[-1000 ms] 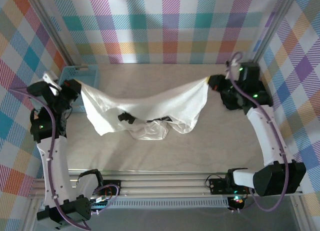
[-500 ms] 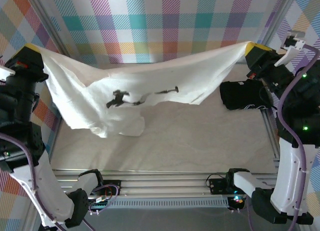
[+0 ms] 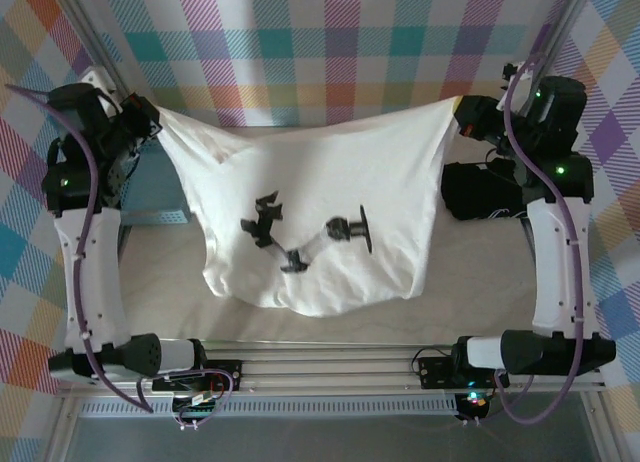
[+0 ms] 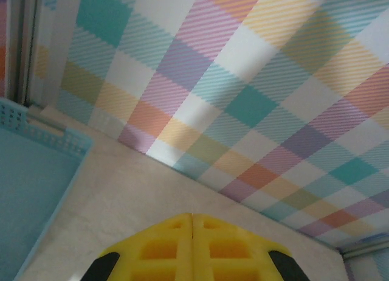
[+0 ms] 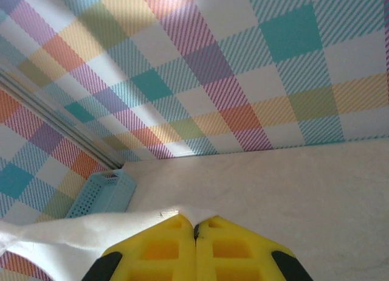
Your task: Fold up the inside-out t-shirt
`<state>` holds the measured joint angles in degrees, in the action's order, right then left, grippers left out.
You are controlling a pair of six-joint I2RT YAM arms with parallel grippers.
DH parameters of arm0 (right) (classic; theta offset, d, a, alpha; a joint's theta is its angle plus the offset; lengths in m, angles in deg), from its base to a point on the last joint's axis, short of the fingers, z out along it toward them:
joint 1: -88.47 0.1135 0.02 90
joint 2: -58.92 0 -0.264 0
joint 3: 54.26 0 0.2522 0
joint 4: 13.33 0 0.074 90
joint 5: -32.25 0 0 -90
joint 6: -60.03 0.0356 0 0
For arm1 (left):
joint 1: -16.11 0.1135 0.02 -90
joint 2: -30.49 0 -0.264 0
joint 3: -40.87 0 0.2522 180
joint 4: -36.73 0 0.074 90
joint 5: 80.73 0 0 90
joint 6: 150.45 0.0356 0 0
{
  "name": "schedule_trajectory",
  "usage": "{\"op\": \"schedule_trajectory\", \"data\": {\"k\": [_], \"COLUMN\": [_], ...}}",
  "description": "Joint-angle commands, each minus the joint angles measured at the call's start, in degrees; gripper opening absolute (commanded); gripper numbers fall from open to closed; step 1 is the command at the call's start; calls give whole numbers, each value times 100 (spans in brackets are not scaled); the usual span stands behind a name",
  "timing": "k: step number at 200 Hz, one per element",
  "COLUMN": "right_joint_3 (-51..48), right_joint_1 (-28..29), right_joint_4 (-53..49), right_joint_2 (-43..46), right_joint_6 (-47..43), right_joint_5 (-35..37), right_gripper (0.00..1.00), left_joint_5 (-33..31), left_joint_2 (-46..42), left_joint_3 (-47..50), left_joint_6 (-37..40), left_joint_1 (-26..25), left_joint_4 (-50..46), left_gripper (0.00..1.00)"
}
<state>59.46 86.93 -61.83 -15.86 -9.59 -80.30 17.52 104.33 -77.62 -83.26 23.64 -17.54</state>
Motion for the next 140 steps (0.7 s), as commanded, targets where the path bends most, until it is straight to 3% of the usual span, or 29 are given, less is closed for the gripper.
{"op": "schedule_trajectory", "data": {"k": [1,38,63,96,140], "right_joint_3": [274,221,545,1115,1675], "right_joint_1": [-48,-47,-48,-43,-47], "right_joint_4": [186,39,-163,-364,-291], "right_joint_2": [812,1873,2360,2464,1826], "right_joint_6": [-139,-201,-284,-483,-756], "right_joint_5": [26,330,575,943,1190], "right_gripper": [0,0,0,0,0], "left_joint_5": [-44,-352,-717,-858,-630], "left_joint_2": [-984,-2250,-2590,-2162,-917], "left_joint_3": [-285,-329,-888,-1820,-2490], "left_joint_6": [78,171,386,586,576], "left_joint_1": [12,9,12,5,11], "left_joint_4": [427,553,336,34,233], "left_gripper": [0,0,0,0,0]}}
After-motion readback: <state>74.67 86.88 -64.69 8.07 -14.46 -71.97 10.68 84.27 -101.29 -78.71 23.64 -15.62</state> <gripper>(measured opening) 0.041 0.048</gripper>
